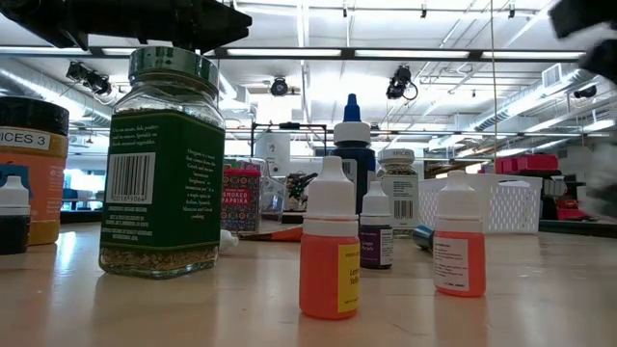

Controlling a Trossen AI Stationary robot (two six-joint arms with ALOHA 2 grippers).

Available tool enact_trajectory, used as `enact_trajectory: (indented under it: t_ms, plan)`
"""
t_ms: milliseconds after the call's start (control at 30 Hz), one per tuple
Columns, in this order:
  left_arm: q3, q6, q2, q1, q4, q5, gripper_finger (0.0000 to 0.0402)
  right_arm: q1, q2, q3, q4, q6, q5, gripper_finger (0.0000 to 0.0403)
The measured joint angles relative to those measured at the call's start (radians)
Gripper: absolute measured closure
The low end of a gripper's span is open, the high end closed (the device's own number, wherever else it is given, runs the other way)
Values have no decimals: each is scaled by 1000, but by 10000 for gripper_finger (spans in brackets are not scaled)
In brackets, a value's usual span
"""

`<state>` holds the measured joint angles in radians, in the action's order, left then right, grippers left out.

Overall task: Pick & Place Kitchen Items
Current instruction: Put the gold spice bottle into the white bin

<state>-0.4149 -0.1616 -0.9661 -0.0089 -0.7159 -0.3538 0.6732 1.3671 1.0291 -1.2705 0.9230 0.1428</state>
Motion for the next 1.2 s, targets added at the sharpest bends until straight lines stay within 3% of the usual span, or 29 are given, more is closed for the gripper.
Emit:
enact_trajectory:
  t_ms: [167,433,800,1000,1200]
  plan:
    - [0,0,0,0,0,0,219,-104,0,93,-92,-187,128,111]
    - [0,-1,0,0,0,4,219,-391,-1,247,-153,-579,246,110]
    - [0,7,0,0,0,8,219,-904,0,275,-126,-923,226,105]
    - [0,43,0,0,1,8,219,-1138,2,255,0,-931,64,104]
    - [0,78,0,0,12,8,219,-1286,32,179,49,-888,15,104]
